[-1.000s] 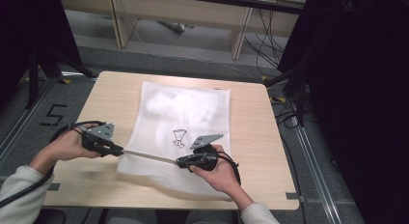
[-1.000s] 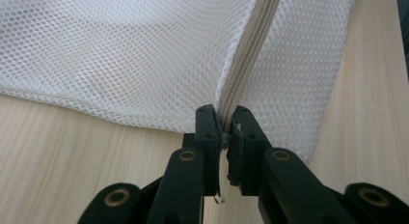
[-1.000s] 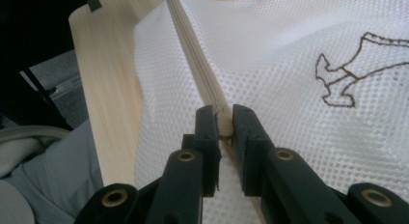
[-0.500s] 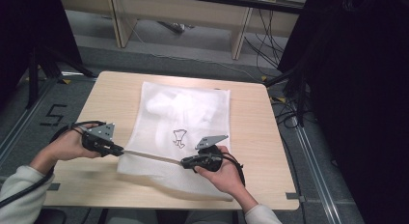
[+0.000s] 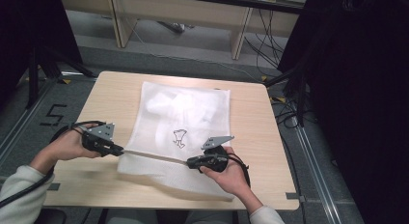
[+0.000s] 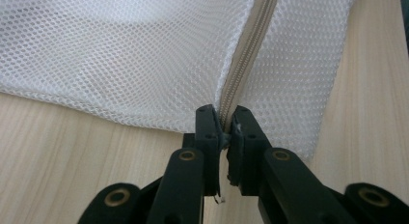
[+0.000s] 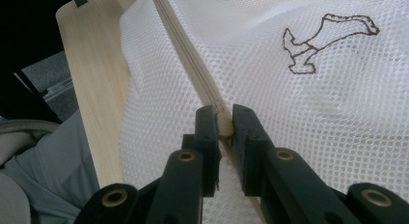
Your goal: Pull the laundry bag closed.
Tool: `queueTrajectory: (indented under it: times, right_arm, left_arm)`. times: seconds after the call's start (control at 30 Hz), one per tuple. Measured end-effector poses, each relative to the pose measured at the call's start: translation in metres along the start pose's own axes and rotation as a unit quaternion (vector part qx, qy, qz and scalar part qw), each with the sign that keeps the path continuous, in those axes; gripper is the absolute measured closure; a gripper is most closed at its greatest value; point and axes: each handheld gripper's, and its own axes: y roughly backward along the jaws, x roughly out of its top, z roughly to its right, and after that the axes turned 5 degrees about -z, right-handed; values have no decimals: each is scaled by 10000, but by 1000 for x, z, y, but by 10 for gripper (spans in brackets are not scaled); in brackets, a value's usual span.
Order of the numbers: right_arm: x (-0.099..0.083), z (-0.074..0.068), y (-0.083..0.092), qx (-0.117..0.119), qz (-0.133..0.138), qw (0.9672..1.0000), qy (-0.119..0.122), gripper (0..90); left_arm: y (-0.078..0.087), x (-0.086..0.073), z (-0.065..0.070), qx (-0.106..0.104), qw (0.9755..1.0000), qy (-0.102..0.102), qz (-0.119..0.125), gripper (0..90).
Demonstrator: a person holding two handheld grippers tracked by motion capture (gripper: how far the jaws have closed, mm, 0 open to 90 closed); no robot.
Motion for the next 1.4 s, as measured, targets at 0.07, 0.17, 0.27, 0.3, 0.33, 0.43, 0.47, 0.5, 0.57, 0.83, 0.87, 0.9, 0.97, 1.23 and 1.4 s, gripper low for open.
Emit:
queueTrajectory:
  times: [0.07, 0.17, 0.27, 0.3, 0.33, 0.43, 0.47, 0.5, 0.57, 0.83, 0.87, 0.9, 0.97, 1.23, 1.4]
  right_arm:
    - [-1, -1, -1, 27, 16, 10000, -38, 823]
    - [0, 0, -1, 36, 12, 10000, 39, 823]
    - [-1, 1, 0, -27, 63, 10000, 20, 823]
    - [-1, 1, 0, -27, 63, 10000, 20, 823]
    - [-2, 0, 1, 5, 62, 10000, -29, 823]
    - [-4, 1, 2, 10, 36, 10000, -38, 823]
    - [-4, 3, 4, -25, -21, 10000, -18, 823]
    - [-5, 3, 5, -28, -35, 10000, -17, 823]
    - [-6, 4, 6, -53, 46, 10000, -25, 823]
    - [-12, 8, 14, -113, -23, 9999, -103, 823]
    - [-12, 8, 14, -91, -7, 9999, -144, 823]
    - [-12, 8, 14, -75, 16, 9999, -149, 823]
    - [-13, 8, 16, -101, -15, 9998, -184, 823]
    - [-20, 13, 22, -179, 33, 9995, -246, 823]
    - [-24, 17, 27, -203, 80, 9994, -280, 823]
  left_arm:
    - [0, 0, 0, -3, 10000, 5, 7, 824]
    - [0, 0, 1, -21, 9999, 100, 14, 824]
    - [0, -1, 1, -8, 9999, 101, 35, 824]
    - [0, -1, 1, -8, 9999, 101, 35, 824]
    - [0, -1, 1, -14, 9999, 105, 34, 824]
    - [0, -1, 1, -3, 9999, 113, 36, 824]
    - [0, -1, 1, 3, 9999, 118, 27, 824]
    - [0, -1, 1, 8, 9999, 123, 27, 824]
    - [0, -2, 0, 2, 9999, 124, 23, 824]
    - [-1, -1, 0, -30, 9999, 130, 12, 824]
    - [-1, -1, 0, -30, 9999, 130, 12, 824]
    - [0, -2, 0, 27, 9999, 126, 12, 824]
    - [0, -2, -1, 37, 10000, 71, 18, 824]
    - [0, -2, 0, 25, 9999, 146, 21, 824]
    - [0, -2, -1, 25, 9999, 147, 18, 824]
